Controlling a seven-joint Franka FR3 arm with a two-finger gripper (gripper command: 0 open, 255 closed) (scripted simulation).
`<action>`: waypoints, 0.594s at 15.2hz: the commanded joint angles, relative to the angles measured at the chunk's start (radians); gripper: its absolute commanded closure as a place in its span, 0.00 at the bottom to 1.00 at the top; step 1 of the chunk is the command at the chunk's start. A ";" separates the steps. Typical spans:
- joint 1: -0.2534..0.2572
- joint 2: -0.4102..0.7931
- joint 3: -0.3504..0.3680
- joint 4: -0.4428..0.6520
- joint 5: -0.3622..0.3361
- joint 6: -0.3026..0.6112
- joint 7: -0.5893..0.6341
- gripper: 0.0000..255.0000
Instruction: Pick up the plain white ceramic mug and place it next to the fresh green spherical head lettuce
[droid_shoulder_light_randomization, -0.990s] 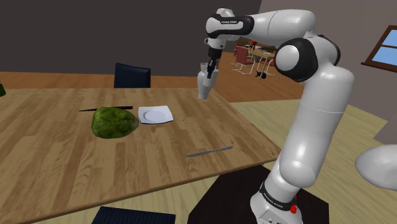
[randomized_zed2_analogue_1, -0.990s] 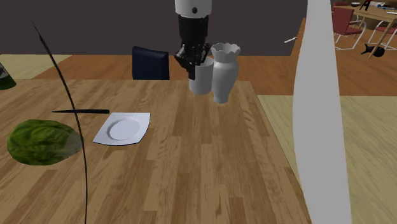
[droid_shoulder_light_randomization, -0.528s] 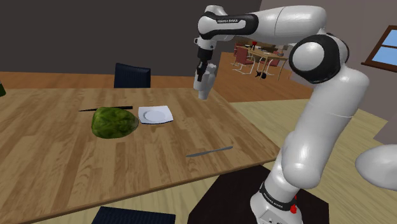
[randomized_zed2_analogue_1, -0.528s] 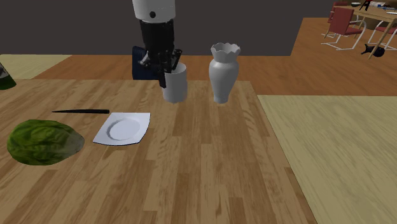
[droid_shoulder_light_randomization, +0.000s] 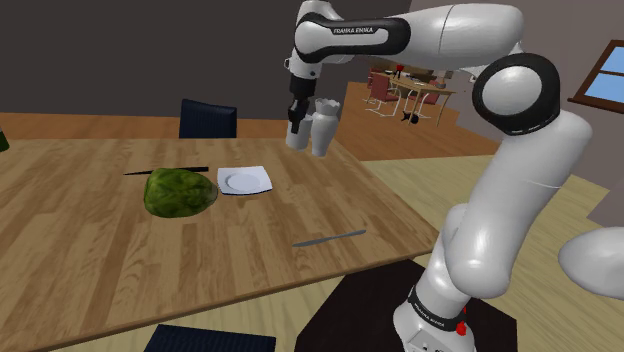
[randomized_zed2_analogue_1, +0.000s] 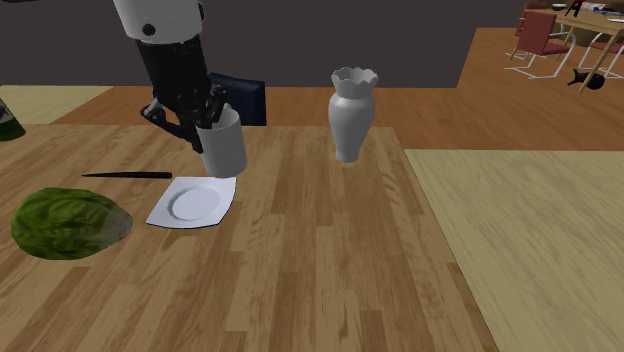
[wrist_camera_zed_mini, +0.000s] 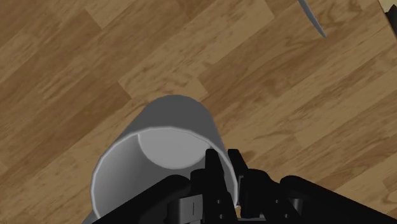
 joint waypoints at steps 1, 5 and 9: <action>0.025 -0.010 0.027 -0.014 -0.005 0.004 0.054 1.00; 0.069 -0.004 0.077 -0.008 -0.006 0.002 0.148 1.00; 0.113 0.017 0.124 0.017 -0.006 -0.003 0.240 1.00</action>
